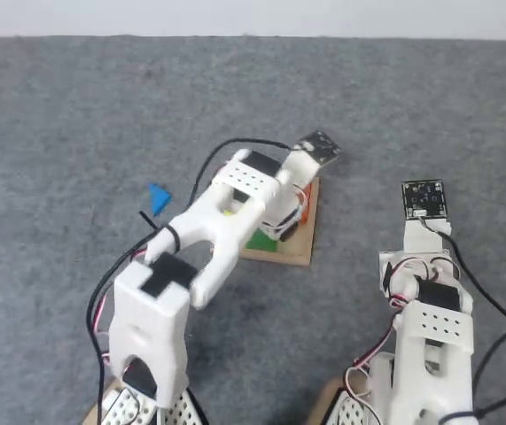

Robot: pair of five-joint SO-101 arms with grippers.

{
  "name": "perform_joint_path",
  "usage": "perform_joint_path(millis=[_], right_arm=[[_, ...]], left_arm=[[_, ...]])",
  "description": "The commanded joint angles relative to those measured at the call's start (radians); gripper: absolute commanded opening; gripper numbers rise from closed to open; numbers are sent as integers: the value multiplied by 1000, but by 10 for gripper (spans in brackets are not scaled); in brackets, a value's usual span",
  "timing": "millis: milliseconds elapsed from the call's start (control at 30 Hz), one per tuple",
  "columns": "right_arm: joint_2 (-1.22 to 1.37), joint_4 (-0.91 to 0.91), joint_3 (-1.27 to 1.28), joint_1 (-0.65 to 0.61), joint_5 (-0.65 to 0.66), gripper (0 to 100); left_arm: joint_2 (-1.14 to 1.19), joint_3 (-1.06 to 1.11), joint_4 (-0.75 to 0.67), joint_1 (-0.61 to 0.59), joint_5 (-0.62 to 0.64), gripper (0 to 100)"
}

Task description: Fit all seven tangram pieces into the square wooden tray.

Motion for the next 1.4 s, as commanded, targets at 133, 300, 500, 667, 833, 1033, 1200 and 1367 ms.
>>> perform_joint_path(millis=[133,300,500,667,833,1033,1200,1367], right_arm=[[4,-21,-48,-15,6,23],[4,-18,-48,-39,20,23],[4,-19,-46,-39,23,23],[4,-19,-46,-39,26,23],[4,-21,-46,-41,26,23],[4,-15,-46,-41,26,23],[4,-13,-46,-41,26,23],[4,-13,-46,-41,26,23]], left_arm=[[49,-205,84,-143,-63,159],[54,-282,91,-183,-63,159],[52,-329,94,-192,-29,159],[55,-311,227,-196,-80,159],[55,-283,324,-173,46,164],[58,-269,328,-166,218,269],[63,-252,311,-183,261,269],[196,-265,299,-186,247,269]])
